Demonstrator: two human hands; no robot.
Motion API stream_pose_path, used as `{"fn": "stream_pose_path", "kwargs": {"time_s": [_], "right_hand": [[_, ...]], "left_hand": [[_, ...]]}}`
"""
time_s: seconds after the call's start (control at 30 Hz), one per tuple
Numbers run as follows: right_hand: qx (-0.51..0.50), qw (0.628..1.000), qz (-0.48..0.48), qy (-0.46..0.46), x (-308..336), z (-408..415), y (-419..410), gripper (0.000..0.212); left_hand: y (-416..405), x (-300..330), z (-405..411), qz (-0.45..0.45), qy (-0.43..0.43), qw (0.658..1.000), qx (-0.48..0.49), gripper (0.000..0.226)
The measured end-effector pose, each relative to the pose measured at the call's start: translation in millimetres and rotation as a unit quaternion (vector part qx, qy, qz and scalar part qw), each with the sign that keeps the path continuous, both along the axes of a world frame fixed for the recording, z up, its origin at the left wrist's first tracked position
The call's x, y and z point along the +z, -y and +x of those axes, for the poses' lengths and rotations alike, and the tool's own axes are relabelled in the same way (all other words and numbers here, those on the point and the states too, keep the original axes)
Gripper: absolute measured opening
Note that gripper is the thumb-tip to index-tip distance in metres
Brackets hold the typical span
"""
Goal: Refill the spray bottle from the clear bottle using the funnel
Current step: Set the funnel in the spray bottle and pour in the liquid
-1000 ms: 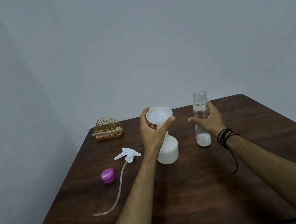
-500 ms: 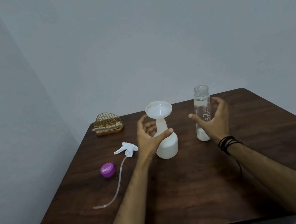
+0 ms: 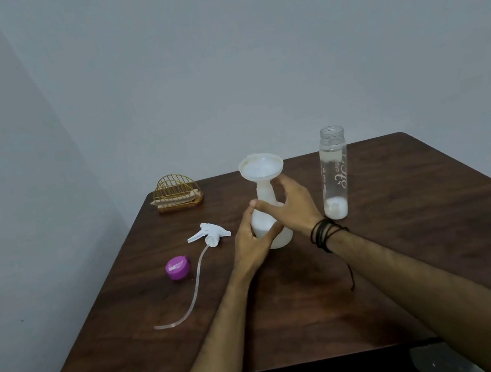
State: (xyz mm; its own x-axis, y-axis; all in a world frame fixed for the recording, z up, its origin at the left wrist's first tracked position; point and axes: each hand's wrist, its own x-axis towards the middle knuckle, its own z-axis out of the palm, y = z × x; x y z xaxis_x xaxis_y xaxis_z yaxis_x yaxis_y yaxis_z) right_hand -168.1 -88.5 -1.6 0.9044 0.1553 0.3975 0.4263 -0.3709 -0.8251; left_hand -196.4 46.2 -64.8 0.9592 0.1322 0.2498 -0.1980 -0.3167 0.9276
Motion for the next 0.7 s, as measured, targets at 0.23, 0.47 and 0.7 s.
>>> {"fn": "stream_pose_path", "kwargs": {"time_s": [0.23, 0.47, 0.7], "right_hand": [[0.024, 0.99, 0.129, -0.046, 16.2, 12.1, -22.6, 0.026], [0.03, 0.98, 0.196, -0.01, 43.2, 7.5, -4.9, 0.027], [0.082, 0.992, -0.089, -0.024, 33.4, -12.4, 76.8, 0.084]], "left_hand": [[-1.1, -1.6, 0.0, 0.004, 0.003, 1.0, 0.011, 0.076], [-3.0, -3.6, 1.2, -0.004, -0.001, 1.0, 0.001, 0.078], [-1.3, 0.8, -1.4, -0.004, 0.005, 1.0, 0.003, 0.074]]}}
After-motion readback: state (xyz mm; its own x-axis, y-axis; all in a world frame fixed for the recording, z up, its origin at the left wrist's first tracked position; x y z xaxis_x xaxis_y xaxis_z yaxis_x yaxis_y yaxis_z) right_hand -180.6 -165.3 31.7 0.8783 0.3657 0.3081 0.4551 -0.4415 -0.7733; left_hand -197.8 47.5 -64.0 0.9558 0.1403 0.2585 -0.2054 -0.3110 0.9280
